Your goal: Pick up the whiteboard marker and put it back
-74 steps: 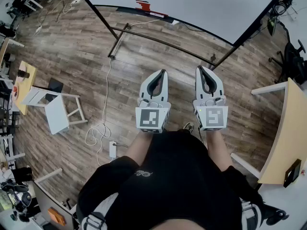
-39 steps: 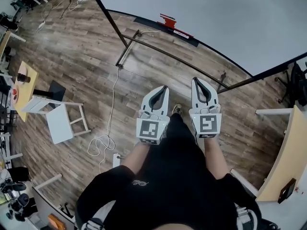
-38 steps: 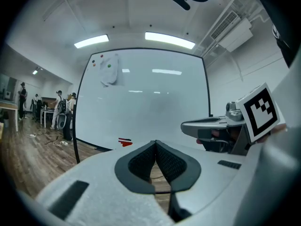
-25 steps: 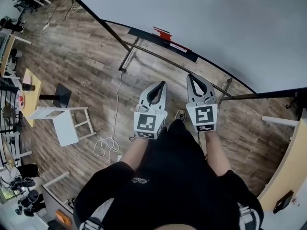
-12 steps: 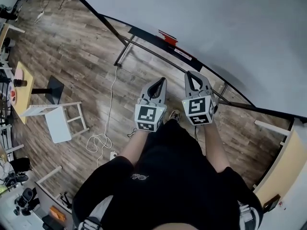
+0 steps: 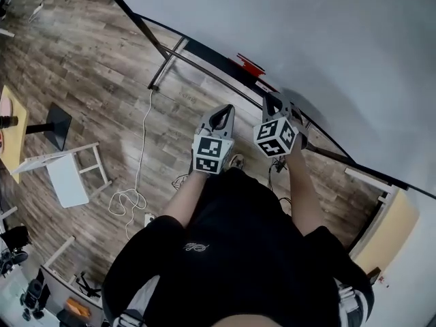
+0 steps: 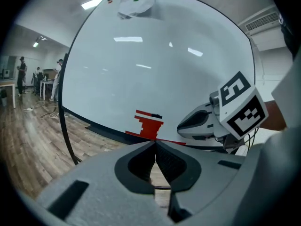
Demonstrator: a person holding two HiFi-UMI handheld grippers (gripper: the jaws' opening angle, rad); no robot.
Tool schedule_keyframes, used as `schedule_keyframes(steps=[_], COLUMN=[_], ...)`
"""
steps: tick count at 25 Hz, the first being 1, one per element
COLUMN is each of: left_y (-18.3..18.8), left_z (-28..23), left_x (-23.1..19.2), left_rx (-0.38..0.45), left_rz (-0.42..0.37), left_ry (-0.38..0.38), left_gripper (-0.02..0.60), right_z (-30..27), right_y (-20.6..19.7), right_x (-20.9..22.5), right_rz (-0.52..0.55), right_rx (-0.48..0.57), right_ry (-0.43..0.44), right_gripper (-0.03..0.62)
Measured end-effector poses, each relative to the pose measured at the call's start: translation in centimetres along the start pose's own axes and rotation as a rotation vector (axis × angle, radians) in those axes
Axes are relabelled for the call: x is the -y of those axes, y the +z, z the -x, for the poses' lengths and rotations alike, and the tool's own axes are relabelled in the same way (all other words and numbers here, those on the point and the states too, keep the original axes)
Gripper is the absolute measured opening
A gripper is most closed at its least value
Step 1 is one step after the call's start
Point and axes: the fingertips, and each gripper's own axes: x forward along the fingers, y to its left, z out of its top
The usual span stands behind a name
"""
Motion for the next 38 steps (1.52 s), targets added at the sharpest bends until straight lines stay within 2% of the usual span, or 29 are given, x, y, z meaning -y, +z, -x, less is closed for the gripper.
schedule_keyframes(steps=[3, 7, 13, 14, 15, 16, 27, 35, 38], left_y=[-1.0, -2.2, -3.3, -3.5, -3.6, -3.9, -4.1, -4.1, -4.1], left_z=[-0.5, -0.9, -1.3, -1.5, -1.7, -2.0, -3.7, -4.0, -3.9], left_x=[-1.7, -4.4, -7.1, -7.5, -8.0, -8.4, -9.4, -10.2, -10.2], left_rx=[-0.014, -0.032, -0.041, -0.045, -0.051, -0.058, -0.092, -0.100, -0.099], left_rz=[0.019, 0.073, 0.119, 0.125, 0.129, 0.130, 0.131, 0.138, 0.139], left_ry=[0.002, 0.022, 0.031, 0.035, 0.037, 0.036, -0.003, 0.000, 0.005], left_gripper=[0.006, 0.006, 0.006, 0.006, 0.006, 0.006, 0.006, 0.006, 0.006], right_z=[-2.8, -5.2, -7.2, -7.6, -7.9, -8.3, -10.0, -10.5, -10.4], right_y=[-0.4, -0.9, -2.2, -2.4, -2.5, -2.7, -3.5, -3.4, -3.5], right_x=[-0.7, -1.3, -1.1, -1.2, -1.2, -1.3, -1.2, -1.3, -1.4], right_rz=[0.063, 0.053, 0.125, 0.130, 0.131, 0.127, 0.133, 0.186, 0.246], right_rx=[-0.086, -0.174, -0.265, -0.279, -0.294, -0.308, -0.377, -0.411, -0.414], right_ry=[0.021, 0.021, -0.029, -0.026, -0.024, -0.022, -0.039, -0.055, -0.080], right_gripper=[0.005, 0.005, 0.008, 0.032, 0.109, 0.129, 0.110, 0.091, 0.084])
